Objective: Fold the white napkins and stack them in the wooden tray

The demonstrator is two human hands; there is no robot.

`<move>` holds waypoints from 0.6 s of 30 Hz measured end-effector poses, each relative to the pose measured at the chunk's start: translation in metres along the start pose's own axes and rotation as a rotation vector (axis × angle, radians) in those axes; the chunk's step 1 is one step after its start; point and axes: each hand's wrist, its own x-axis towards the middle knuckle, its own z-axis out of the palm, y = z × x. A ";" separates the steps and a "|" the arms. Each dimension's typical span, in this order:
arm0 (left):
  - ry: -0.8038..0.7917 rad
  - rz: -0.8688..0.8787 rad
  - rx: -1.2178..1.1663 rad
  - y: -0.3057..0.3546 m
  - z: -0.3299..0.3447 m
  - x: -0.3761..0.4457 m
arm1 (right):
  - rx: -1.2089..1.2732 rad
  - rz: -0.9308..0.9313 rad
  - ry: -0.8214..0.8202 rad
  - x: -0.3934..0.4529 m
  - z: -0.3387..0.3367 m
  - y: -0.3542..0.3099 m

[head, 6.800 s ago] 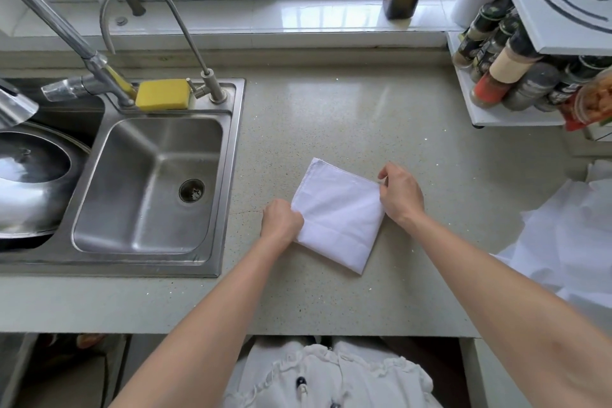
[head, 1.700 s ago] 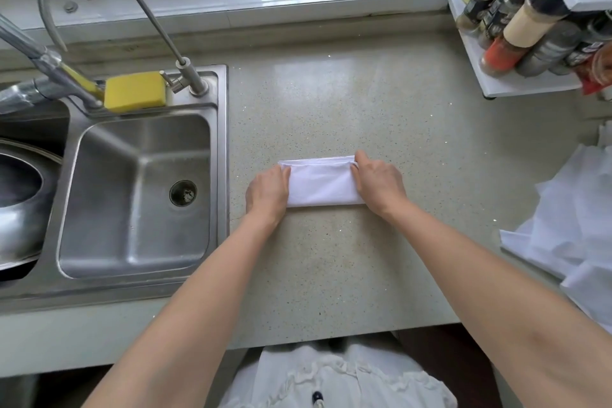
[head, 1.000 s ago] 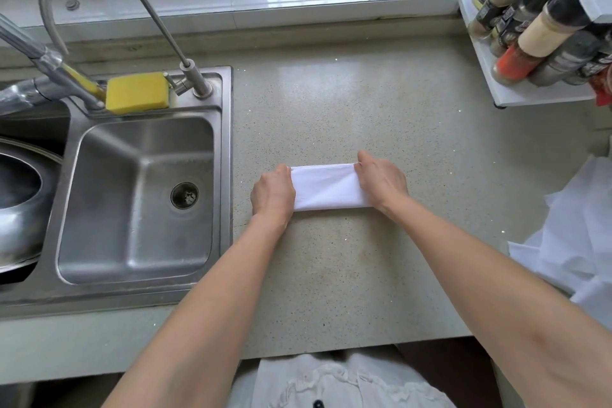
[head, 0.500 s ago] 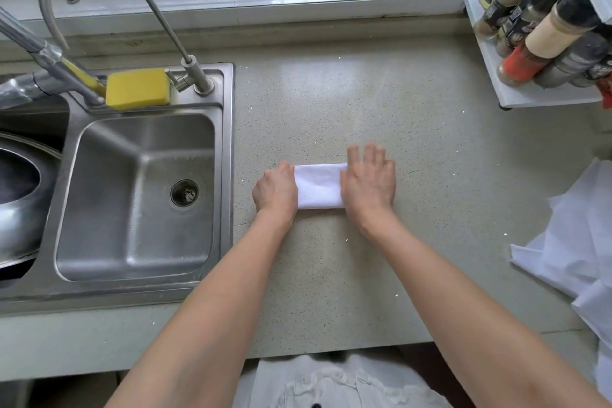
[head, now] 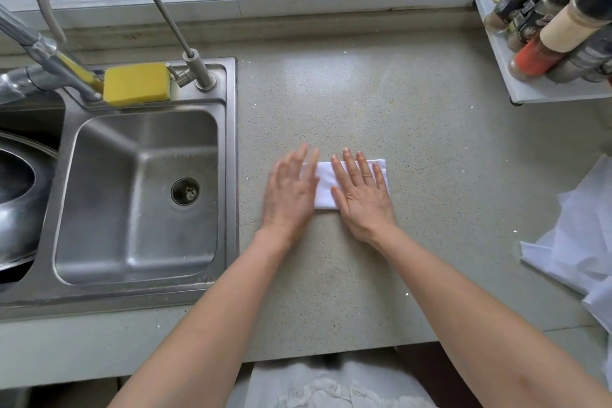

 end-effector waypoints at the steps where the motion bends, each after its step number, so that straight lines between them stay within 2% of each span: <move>1: -0.126 0.080 0.065 -0.001 0.005 -0.004 | 0.007 -0.008 -0.006 0.000 -0.001 0.000; 3: -0.293 0.095 0.122 -0.006 0.015 -0.010 | 0.007 -0.024 -0.027 -0.001 0.000 0.002; 11: -0.370 -0.013 0.201 -0.032 0.001 -0.004 | 0.004 0.048 -0.110 -0.020 -0.017 0.037; 13: -0.348 -0.019 0.209 -0.028 -0.008 0.002 | 0.040 0.081 -0.117 -0.020 -0.023 0.037; 14: -0.296 -0.043 0.185 -0.022 -0.013 0.006 | 0.048 0.094 -0.064 -0.017 -0.026 0.037; 16: -0.209 -0.142 0.089 -0.010 -0.021 0.017 | 0.063 0.100 0.066 -0.008 -0.034 0.039; 18: -0.208 -0.282 -0.022 0.001 -0.023 0.023 | 0.120 0.115 0.041 0.005 -0.045 0.042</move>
